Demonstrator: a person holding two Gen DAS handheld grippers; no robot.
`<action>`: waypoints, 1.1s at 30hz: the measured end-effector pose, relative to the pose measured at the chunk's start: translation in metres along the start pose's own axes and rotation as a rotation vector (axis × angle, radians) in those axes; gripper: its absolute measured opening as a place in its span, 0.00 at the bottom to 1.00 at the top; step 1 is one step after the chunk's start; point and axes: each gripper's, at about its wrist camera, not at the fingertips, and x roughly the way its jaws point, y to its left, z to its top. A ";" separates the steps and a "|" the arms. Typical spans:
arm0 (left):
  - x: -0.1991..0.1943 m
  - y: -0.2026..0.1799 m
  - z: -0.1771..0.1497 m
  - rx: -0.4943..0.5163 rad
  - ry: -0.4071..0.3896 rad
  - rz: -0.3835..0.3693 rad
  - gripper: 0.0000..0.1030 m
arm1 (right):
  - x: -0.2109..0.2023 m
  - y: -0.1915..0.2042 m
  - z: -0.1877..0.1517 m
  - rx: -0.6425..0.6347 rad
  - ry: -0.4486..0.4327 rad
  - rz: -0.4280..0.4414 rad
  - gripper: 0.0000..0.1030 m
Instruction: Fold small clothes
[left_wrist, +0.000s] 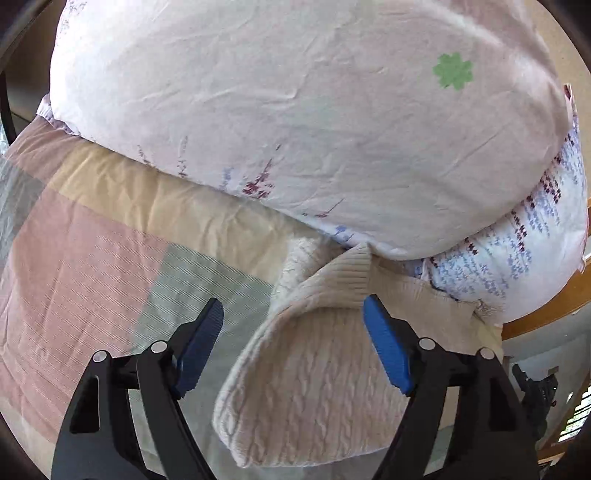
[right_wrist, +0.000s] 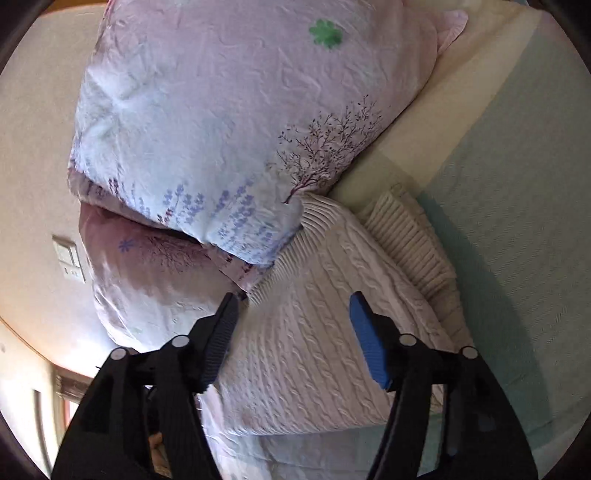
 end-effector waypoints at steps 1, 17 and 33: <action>0.008 0.004 -0.004 -0.004 0.038 -0.001 0.76 | -0.001 -0.006 -0.002 0.000 0.011 -0.006 0.67; 0.018 -0.073 -0.016 -0.086 0.112 -0.315 0.16 | -0.006 -0.039 0.040 -0.051 0.076 -0.011 0.67; 0.080 -0.207 -0.041 -0.052 0.184 -0.459 0.73 | -0.018 -0.094 0.087 0.063 0.158 0.051 0.83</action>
